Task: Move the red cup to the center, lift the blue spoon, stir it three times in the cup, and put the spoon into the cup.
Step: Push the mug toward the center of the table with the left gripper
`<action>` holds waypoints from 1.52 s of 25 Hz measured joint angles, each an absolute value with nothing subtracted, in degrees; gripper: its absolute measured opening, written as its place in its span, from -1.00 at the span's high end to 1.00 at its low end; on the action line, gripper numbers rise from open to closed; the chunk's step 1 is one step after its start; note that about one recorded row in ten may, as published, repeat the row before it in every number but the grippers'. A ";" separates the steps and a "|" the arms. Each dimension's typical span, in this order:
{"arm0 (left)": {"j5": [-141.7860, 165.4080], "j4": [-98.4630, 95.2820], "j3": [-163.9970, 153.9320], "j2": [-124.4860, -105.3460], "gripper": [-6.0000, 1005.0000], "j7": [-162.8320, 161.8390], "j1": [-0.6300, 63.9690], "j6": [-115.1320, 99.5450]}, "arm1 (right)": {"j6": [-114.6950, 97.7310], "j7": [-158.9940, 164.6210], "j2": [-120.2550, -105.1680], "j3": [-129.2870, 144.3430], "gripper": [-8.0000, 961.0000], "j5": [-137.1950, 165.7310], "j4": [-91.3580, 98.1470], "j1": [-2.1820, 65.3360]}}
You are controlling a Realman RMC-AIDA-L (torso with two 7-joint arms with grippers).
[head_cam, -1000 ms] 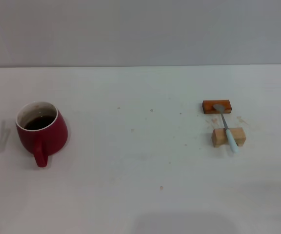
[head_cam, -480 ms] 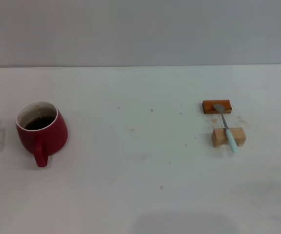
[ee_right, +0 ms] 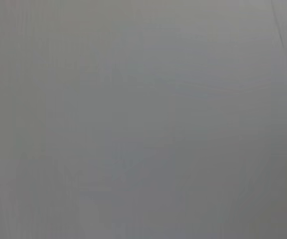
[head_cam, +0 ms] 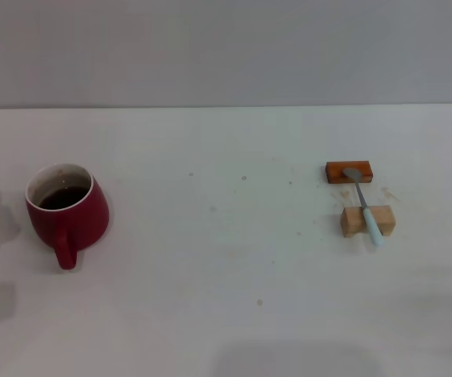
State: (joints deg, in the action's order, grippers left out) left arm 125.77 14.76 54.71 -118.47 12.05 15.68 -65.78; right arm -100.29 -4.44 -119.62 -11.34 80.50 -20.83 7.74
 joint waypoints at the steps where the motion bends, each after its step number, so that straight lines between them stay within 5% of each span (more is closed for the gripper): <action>1: 125.77 14.76 54.71 -118.47 0.43 12.05 15.68 -65.78 | -100.31 -4.43 -119.61 -11.34 -0.39 80.50 -20.83 7.74; 8: 125.79 14.73 54.40 -118.38 0.99 13.69 16.15 -64.85 | -100.53 -4.31 -119.61 -11.34 -0.38 80.50 -20.83 7.65; 38: 128.41 10.59 49.48 -118.16 0.99 31.43 20.81 -57.47 | -101.95 -4.59 -119.61 -10.54 -0.38 80.50 -21.00 7.38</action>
State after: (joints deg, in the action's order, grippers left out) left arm 128.41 10.59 49.48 -118.16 31.43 20.81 -57.47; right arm -101.95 -4.59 -119.61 -10.54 80.50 -21.00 7.38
